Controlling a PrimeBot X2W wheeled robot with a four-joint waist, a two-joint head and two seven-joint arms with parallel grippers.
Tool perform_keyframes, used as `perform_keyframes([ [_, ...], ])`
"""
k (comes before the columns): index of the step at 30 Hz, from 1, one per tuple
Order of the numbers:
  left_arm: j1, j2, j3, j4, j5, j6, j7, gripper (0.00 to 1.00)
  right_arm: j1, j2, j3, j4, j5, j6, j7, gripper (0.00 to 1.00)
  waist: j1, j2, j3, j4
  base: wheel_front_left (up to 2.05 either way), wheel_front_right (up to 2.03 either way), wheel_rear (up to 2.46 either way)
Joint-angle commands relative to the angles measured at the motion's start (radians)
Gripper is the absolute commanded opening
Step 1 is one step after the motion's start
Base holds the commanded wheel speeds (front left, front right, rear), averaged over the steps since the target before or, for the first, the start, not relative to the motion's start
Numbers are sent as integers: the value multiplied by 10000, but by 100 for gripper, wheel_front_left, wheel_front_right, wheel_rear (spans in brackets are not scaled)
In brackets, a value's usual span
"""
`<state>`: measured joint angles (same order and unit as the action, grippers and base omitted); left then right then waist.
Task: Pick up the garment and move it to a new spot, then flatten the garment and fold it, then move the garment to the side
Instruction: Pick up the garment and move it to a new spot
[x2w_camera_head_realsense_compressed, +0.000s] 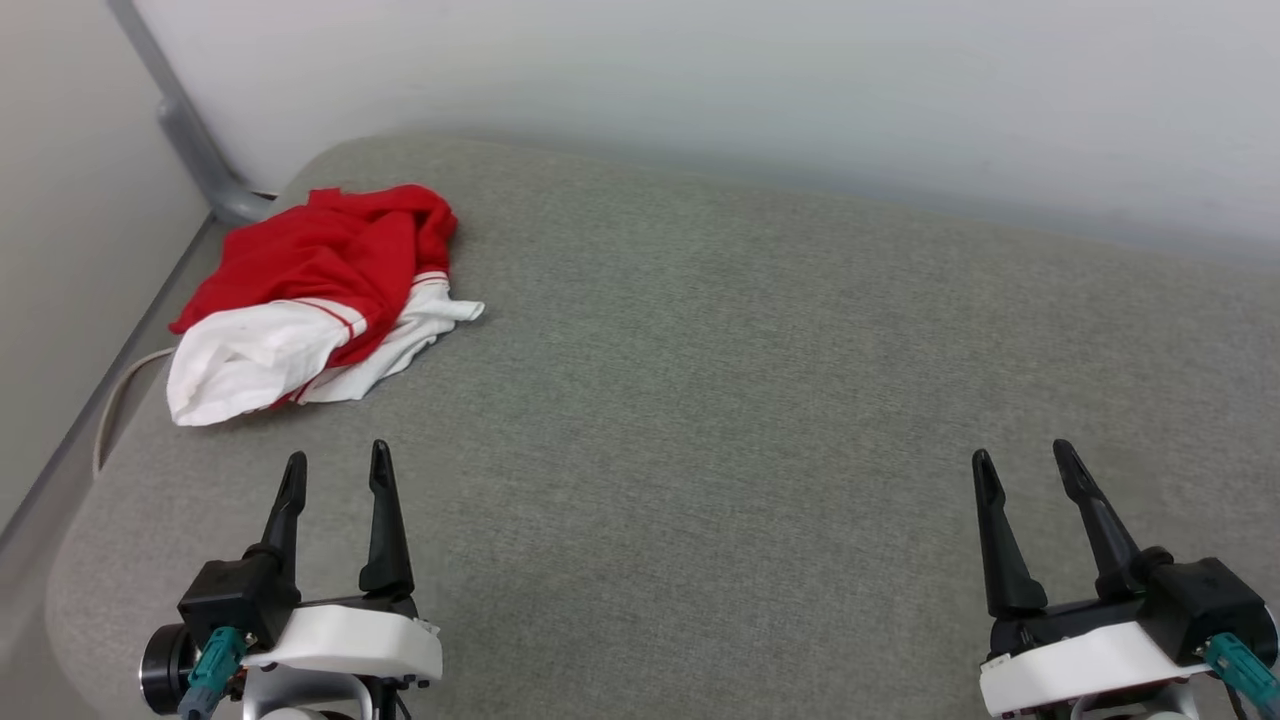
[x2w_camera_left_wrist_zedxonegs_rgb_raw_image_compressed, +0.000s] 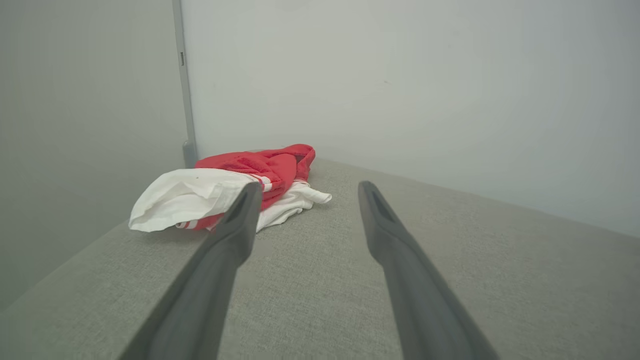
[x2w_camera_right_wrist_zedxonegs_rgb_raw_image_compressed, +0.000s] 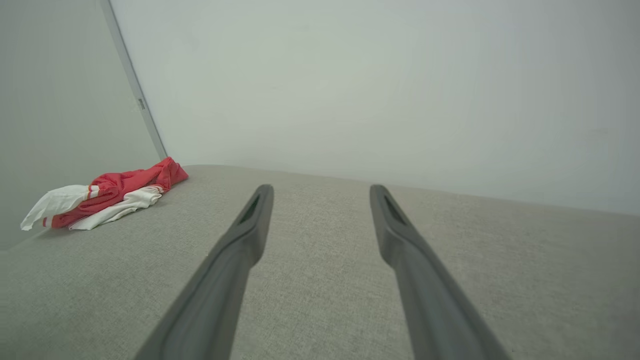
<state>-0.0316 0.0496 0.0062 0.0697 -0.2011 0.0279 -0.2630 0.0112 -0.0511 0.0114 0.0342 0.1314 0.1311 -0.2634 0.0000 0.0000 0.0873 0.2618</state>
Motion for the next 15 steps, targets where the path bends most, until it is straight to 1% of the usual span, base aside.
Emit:
perform_keyframes([
  [1, -60, 13, 14, 18, -49, 42, -28, 100, -11, 16, 14, -19, -62, -7, -21, 100, 0, 0, 24, 382, 0, 0, 0],
  [9, 43, 13, 116, 90, -215, 61, -28, 100, -14, 15, 156, -10, -162, -7, -21, 100, 0, 0, 87, 1364, 0, 0, 0],
  [15, 121, 11, 201, 137, -368, 83, -28, 100, -52, 15, 314, 25, -208, -7, -21, 100, 0, 0, 91, 1839, 0, 0, 0],
])
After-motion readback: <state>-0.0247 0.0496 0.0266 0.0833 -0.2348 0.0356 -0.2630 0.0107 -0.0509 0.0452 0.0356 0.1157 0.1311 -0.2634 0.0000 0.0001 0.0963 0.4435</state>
